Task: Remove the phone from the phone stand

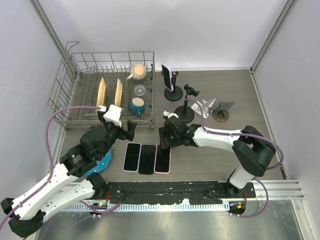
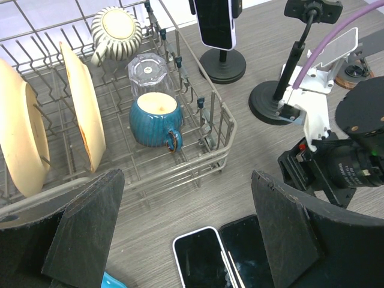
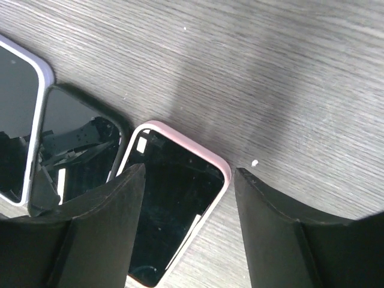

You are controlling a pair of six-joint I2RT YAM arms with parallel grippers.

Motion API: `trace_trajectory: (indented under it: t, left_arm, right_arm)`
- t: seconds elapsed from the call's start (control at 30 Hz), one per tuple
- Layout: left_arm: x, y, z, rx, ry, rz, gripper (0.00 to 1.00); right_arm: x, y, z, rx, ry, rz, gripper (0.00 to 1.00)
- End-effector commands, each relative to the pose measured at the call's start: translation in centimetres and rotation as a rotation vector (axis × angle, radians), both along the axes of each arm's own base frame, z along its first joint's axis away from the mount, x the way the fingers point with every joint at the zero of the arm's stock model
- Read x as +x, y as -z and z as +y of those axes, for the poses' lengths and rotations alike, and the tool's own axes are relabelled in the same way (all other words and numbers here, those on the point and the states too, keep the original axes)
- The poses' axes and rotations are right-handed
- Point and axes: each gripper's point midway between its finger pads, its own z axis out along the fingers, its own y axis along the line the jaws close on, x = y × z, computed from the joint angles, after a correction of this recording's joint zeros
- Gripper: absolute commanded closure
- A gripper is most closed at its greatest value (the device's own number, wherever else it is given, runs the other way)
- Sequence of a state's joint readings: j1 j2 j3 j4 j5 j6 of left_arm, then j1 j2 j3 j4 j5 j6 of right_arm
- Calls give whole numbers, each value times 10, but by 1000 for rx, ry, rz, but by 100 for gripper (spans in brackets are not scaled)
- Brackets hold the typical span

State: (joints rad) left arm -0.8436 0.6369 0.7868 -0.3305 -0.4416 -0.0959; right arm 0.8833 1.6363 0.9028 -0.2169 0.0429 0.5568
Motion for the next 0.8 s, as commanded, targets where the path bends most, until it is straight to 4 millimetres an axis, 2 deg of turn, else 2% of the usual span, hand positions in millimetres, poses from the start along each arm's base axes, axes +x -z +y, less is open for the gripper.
trace_trajectory:
  t: [0.0, 0.03, 0.07, 0.13, 0.17, 0.23, 0.27, 0.33, 0.37, 0.43, 0.47, 0.5, 0.53, 0.57, 0.6, 0.77]
  left_arm:
    - [1, -14, 2, -36, -6, -47, 9]
    - [1, -15, 2, -36, -8, -49, 9]
    - [1, -16, 3, -40, -12, -51, 9]
    - [1, -17, 5, -42, -18, -57, 9]
    - [1, -17, 7, -44, -24, -59, 9]
    - [0, -19, 9, -49, -35, -68, 9]
    - [1, -21, 11, -52, -39, -73, 9]
    - [0, -23, 14, -59, -51, -82, 8]
    - [1, -23, 14, -60, -56, -85, 8]
    - [0, -24, 17, -62, -63, -92, 8]
    - [1, -25, 18, -65, -71, -96, 7]
    - [1, -26, 20, -65, -78, -100, 7]
    - [1, -26, 21, -63, -81, -102, 6]
    - [1, -27, 23, -66, -89, -106, 5]
    - [1, -27, 23, -66, -92, -106, 5]
    - [2, -27, 26, -65, -105, -113, 1]
  right_arm:
    - [16, -63, 9, 82, 15, -130, 31]
    - [17, -70, 5, 69, 18, -142, 29]
    - [23, -93, 8, 89, 8, -191, 26]
    - [30, -110, -3, 43, 22, -239, 24]
    - [38, -134, 0, 45, 8, -296, 21]
    - [47, -155, -12, -6, 23, -352, 18]
    - [58, -178, -14, 7, 38, -394, 15]
    - [74, -197, -24, -14, 42, -445, 13]
    - [92, -214, -34, -4, 84, -476, 13]
    - [110, -226, -41, 1, 89, -496, 12]
    - [123, -243, -45, 25, 109, -526, 11]
    - [139, -252, -55, 31, 133, -549, 10]
    - [151, -251, -55, 30, 136, -552, 9]
    - [160, -267, -53, 59, 129, -580, 7]
    - [175, -274, -60, 65, 153, -606, 6]
    - [231, -278, -54, 81, 138, -654, 5]
